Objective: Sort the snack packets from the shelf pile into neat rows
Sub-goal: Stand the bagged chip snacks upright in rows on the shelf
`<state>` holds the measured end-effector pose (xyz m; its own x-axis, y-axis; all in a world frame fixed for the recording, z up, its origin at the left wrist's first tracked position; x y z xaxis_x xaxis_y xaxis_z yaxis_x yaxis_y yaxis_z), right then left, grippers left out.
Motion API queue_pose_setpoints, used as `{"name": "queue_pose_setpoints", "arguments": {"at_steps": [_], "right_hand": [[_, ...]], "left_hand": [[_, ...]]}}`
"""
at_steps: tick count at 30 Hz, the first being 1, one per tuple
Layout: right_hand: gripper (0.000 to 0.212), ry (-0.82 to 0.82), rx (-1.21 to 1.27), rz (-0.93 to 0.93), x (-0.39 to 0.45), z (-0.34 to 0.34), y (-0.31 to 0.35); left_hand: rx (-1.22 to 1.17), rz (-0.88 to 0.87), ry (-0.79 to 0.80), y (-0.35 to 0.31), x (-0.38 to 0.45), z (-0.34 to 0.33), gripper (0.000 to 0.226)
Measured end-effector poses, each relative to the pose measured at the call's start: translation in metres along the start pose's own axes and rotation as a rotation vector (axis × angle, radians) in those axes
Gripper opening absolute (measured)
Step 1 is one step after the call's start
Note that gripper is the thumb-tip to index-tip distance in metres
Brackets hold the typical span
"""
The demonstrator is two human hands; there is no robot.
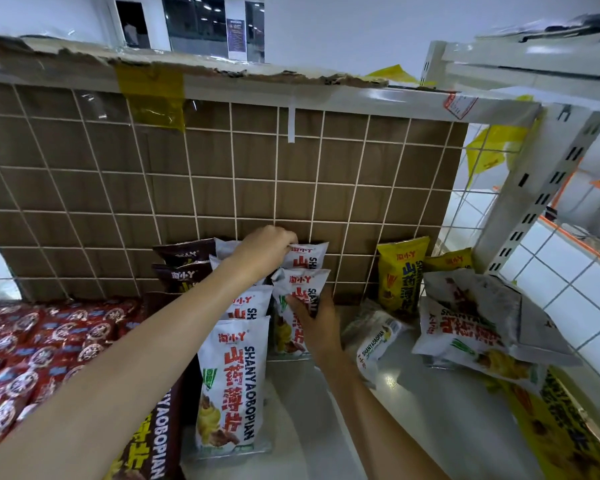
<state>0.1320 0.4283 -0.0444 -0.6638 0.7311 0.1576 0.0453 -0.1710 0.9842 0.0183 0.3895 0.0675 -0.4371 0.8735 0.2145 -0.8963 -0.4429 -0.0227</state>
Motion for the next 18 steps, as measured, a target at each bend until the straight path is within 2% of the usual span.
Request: {"name": "queue_pose_setpoints", "arguments": {"at_steps": [4,7,12,18], "right_hand": [[0.049,0.011,-0.044,0.085,0.0,-0.004,0.004],[0.047,0.007,-0.095,0.114,0.003,-0.006,0.006],[0.045,0.006,-0.089,0.05,0.007,-0.011,0.0],[0.051,0.02,-0.176,0.009,0.001,-0.014,0.003]], "left_hand": [[0.354,-0.172,-0.126,-0.016,-0.008,0.001,0.027],[0.487,-0.235,-0.226,-0.021,-0.011,0.009,0.026],[0.469,-0.124,-0.082,-0.019,-0.004,-0.002,0.036],[0.437,-0.133,0.018,-0.02,-0.008,-0.002,0.034]]}}
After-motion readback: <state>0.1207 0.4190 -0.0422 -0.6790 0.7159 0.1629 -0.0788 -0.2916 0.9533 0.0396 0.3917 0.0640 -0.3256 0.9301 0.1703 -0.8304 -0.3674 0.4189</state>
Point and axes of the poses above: each hand's wrist, its own x-axis towards the middle knuckle, its own z-axis out of the back of the hand, y = z × x, the point moved 9 cm from there along x, towards the middle knuckle, and after that the axes turned 9 degrees about x, right-handed, at the moved point
